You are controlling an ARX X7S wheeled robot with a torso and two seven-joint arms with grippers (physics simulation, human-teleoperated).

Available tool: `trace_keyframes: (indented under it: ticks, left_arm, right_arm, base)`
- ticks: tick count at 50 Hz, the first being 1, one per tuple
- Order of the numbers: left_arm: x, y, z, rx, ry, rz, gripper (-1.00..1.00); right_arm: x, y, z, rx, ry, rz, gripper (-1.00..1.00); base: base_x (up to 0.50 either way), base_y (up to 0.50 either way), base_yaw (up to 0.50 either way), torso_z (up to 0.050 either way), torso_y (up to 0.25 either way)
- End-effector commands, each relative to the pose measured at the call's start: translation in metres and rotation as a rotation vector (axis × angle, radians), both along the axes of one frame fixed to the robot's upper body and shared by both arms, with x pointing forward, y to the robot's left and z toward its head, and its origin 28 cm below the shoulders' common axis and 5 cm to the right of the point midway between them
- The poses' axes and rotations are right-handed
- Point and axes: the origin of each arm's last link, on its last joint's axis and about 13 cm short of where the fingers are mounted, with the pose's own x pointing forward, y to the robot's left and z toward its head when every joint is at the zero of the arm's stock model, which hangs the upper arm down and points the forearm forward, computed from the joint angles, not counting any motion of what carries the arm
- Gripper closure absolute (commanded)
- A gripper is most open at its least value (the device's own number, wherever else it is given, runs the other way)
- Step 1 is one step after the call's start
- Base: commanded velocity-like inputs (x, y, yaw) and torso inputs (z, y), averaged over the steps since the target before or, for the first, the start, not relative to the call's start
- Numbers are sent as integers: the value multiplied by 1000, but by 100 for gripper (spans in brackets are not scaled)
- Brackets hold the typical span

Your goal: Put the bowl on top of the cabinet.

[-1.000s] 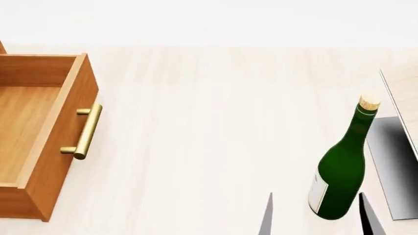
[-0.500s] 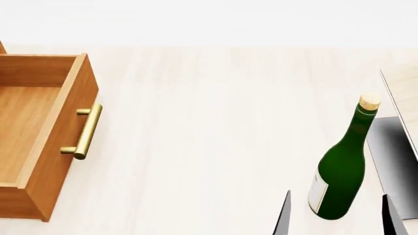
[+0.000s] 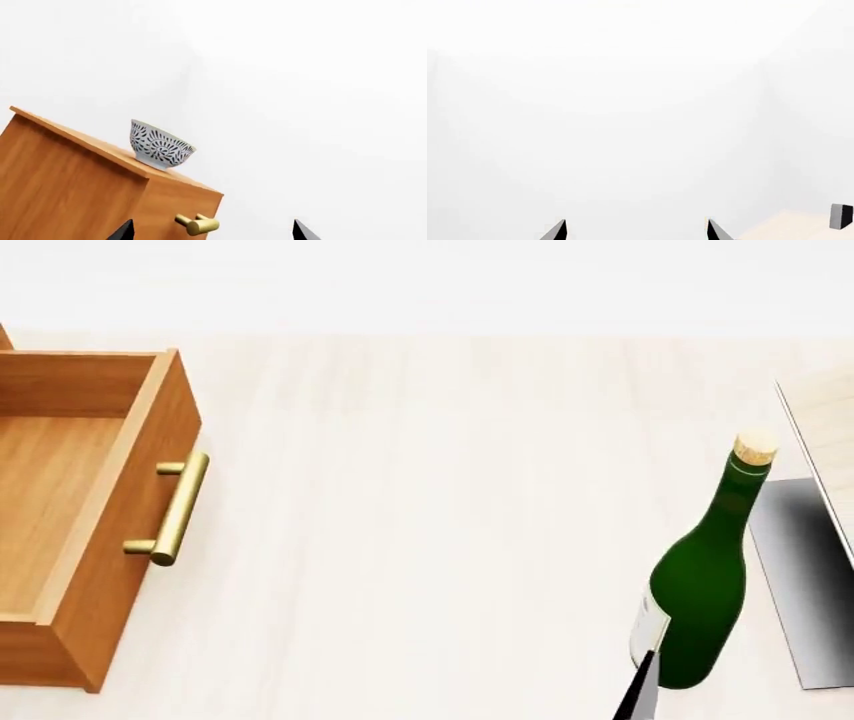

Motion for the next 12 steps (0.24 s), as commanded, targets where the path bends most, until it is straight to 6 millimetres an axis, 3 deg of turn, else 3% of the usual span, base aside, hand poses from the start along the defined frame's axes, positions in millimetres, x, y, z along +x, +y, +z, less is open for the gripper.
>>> trace_keyframes:
  ticks: [1, 12]
  left_arm:
    - [-24, -10, -11, 59, -106, 23, -100]
    - [-27, -8, -8, 50, -156, 50, -100]
  right_arm:
    - [-7, -4, 4, 13, -112, -42, -100]
    - [-10, -5, 5, 21, -156, -50, -100]
  base:
    - [0, 0, 0, 0, 0]
    - [0, 0, 0, 0, 0]
